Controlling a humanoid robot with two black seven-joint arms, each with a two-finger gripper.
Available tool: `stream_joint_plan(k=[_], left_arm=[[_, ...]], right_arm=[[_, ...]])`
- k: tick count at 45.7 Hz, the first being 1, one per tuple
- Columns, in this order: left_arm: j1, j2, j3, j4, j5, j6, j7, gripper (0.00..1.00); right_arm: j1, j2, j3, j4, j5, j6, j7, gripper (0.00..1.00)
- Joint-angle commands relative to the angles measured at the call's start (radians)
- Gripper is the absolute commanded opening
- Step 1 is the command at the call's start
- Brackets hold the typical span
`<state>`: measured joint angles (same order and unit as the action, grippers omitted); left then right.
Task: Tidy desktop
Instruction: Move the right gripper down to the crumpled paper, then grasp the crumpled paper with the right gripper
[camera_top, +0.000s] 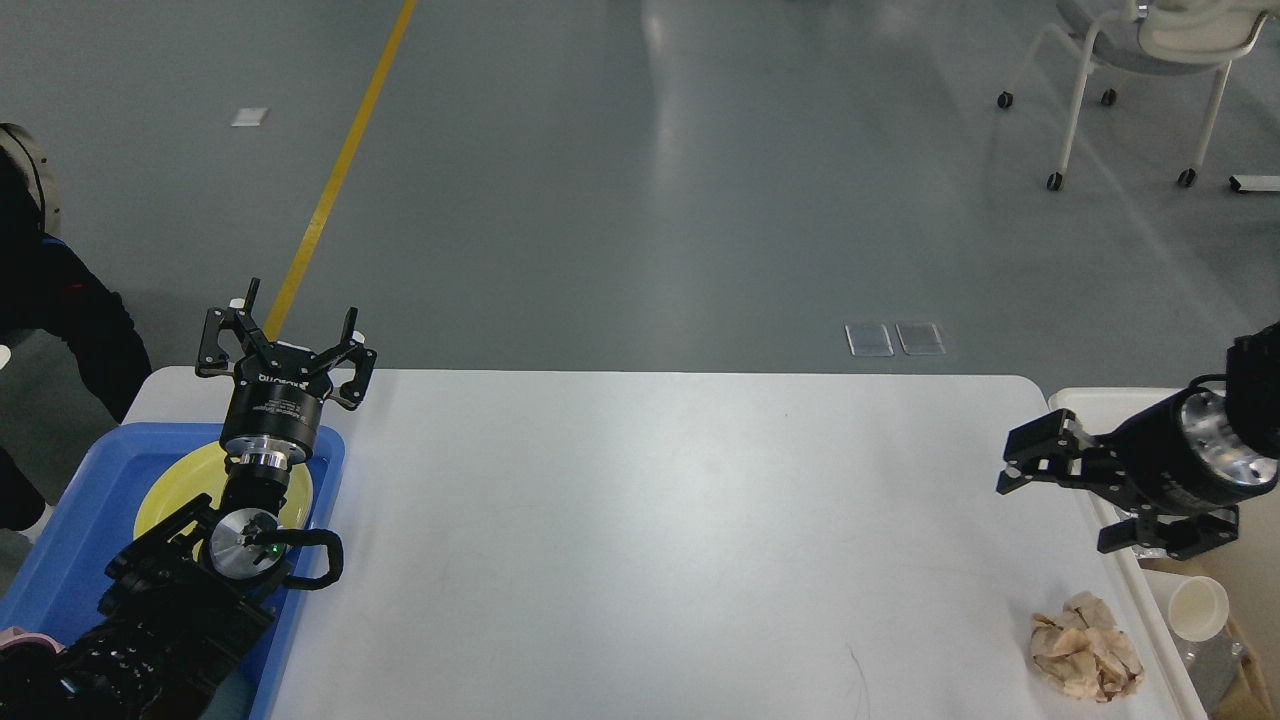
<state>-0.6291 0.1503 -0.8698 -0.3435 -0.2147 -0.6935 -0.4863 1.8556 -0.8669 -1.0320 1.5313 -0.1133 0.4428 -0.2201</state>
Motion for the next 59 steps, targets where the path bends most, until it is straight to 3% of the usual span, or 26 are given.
stream_joint_plan(k=[1, 11, 17, 28, 42, 59], left_arm=[[0.000, 0.000, 0.000, 0.000, 0.000, 0.000, 0.000, 0.97], [0.002, 0.002, 0.000, 0.000, 0.000, 0.000, 0.000, 0.97], [0.002, 0.002, 0.000, 0.000, 0.000, 0.000, 0.000, 0.97], [0.002, 0.002, 0.000, 0.000, 0.000, 0.000, 0.000, 0.97], [0.000, 0.002, 0.000, 0.000, 0.000, 0.000, 0.000, 0.97], [0.002, 0.002, 0.000, 0.000, 0.000, 0.000, 0.000, 0.97]], right_arm=[[-0.111, -0.112, 0.003, -0.036, -0.017, -0.007, -0.001, 1.00], [-0.234, -0.256, 0.021, -0.036, -0.016, -0.013, -0.001, 1.00], [-0.285, -0.270, 0.075, -0.043, -0.005, -0.064, -0.001, 1.00], [-0.452, -0.215, 0.211, -0.106, 0.006, -0.156, 0.002, 1.00], [-0.760, -0.031, 0.464, -0.359, 0.006, -0.185, 0.004, 1.00], [-0.860, 0.028, 0.504, -0.445, 0.018, -0.180, 0.002, 1.00]])
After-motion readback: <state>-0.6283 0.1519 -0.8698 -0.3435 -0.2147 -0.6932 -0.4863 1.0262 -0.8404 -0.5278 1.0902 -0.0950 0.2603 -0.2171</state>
